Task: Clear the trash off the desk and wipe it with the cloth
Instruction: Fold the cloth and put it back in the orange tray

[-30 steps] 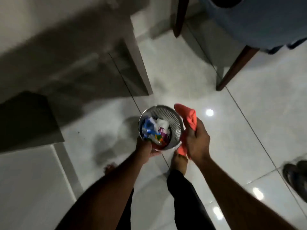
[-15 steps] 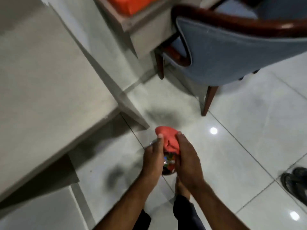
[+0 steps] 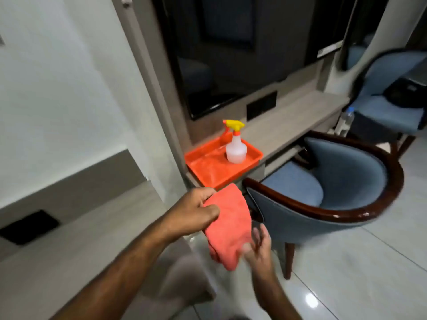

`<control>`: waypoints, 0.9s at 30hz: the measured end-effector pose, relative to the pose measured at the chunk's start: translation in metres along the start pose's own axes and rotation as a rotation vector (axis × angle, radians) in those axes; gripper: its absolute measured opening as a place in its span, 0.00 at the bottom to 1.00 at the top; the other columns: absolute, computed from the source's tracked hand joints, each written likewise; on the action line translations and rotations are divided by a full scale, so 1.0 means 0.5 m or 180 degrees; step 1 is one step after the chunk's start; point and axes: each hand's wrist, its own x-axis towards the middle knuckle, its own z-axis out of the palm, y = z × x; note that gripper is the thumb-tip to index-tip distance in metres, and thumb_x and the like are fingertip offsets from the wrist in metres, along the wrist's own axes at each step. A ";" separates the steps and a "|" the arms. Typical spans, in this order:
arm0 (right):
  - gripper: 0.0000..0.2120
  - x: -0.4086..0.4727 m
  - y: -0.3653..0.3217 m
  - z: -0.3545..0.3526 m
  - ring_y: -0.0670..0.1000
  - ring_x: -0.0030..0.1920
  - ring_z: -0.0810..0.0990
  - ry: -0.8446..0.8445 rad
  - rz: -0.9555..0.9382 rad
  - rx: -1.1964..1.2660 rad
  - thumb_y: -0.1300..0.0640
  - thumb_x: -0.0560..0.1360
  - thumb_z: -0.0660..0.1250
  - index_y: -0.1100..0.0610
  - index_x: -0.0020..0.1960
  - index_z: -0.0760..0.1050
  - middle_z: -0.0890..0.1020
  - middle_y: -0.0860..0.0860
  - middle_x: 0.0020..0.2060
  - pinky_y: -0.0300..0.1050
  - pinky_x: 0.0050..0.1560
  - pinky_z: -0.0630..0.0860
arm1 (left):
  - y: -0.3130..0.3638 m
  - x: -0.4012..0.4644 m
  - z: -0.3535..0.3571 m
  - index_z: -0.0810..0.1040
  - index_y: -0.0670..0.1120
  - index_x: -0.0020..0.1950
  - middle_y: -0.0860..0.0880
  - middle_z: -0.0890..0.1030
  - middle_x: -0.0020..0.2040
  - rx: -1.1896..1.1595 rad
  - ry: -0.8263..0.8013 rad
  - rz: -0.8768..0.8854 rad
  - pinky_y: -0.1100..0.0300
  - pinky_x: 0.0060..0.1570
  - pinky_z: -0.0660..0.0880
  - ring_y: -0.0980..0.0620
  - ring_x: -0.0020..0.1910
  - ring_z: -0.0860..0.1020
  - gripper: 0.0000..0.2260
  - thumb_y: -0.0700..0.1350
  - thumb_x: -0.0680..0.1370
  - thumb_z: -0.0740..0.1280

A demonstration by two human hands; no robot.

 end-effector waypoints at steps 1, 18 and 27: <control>0.55 0.045 -0.016 0.011 0.49 0.71 0.71 -0.0237 0.0283 0.0660 0.39 0.55 0.81 0.54 0.74 0.60 0.70 0.53 0.73 0.49 0.70 0.69 | 0.014 0.027 -0.037 0.75 0.49 0.33 0.53 0.71 0.29 -0.0084 -0.0109 0.0000 0.59 0.31 0.66 0.55 0.29 0.70 0.06 0.40 0.66 0.61; 0.16 0.632 0.011 0.194 0.60 0.44 0.84 0.1097 0.0551 -0.2159 0.64 0.65 0.72 0.50 0.45 0.71 0.82 0.54 0.41 0.57 0.45 0.82 | -0.269 0.628 -0.235 0.81 0.42 0.53 0.40 0.80 0.53 0.2413 0.0512 0.0319 0.48 0.56 0.81 0.41 0.52 0.81 0.08 0.36 0.76 0.65; 0.12 0.707 0.023 0.251 0.60 0.52 0.83 0.0192 0.0661 -0.4708 0.52 0.79 0.61 0.57 0.45 0.79 0.83 0.60 0.51 0.52 0.55 0.81 | -0.369 0.570 -0.199 0.75 0.39 0.58 0.38 0.78 0.57 0.3776 -0.0043 0.1183 0.49 0.65 0.73 0.40 0.59 0.74 0.15 0.36 0.73 0.60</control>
